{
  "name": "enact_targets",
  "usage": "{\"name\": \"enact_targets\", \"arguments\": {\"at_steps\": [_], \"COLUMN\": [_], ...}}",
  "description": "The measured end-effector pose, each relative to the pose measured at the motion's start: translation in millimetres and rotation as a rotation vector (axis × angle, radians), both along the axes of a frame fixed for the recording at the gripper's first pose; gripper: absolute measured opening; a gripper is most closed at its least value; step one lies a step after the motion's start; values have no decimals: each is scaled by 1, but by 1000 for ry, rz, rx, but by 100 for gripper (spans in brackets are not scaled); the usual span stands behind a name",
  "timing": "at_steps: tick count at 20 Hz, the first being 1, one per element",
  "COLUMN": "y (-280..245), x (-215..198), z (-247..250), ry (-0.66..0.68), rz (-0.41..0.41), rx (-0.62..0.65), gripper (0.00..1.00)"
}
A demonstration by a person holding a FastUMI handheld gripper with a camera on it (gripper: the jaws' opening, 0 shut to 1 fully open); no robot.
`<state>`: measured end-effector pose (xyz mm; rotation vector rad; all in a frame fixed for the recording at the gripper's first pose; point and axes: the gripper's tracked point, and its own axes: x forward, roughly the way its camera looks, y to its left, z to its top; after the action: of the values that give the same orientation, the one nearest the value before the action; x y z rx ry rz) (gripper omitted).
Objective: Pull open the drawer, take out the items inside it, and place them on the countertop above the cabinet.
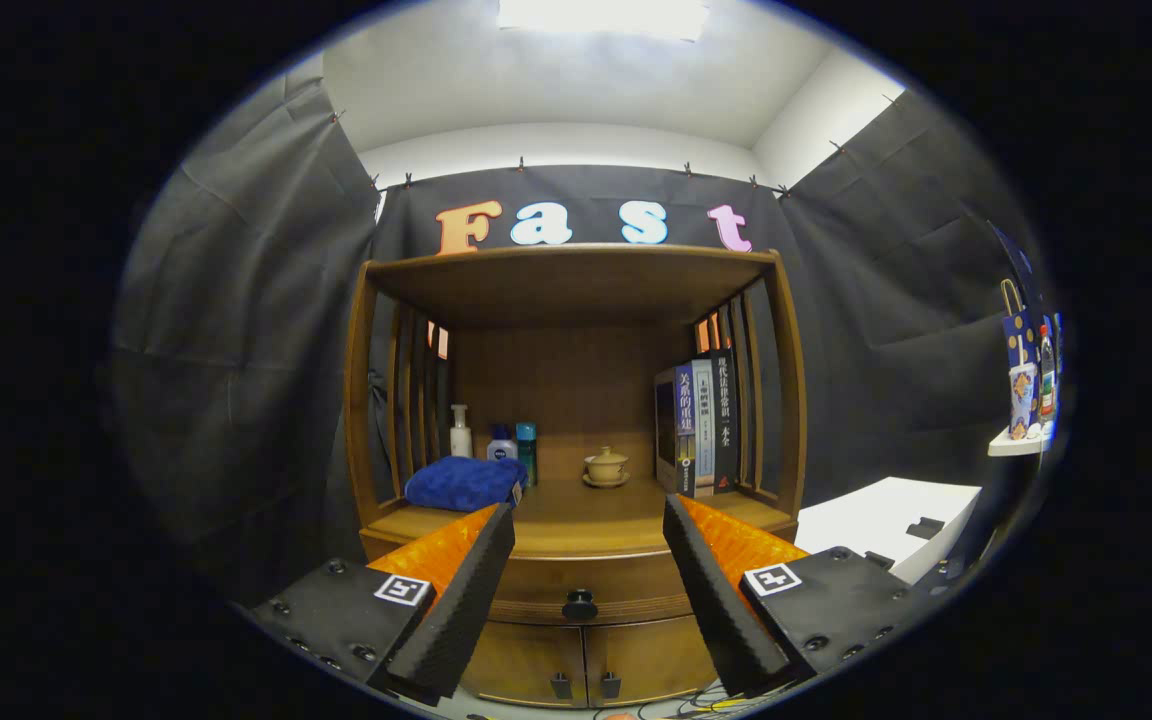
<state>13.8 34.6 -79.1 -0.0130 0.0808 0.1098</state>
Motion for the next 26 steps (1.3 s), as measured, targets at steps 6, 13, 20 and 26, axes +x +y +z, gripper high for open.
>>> {"name": "enact_targets", "arguments": {"at_steps": [6,13,20,26], "y": [-4,-3,9,7], "x": [35,88,121,126], "z": [-87,-183,-222,-238], "ry": [122,267,321,352], "rz": [1,-18,10,-9], "rx": [40,19,-7,25], "gripper": [98,98,89,61]}}
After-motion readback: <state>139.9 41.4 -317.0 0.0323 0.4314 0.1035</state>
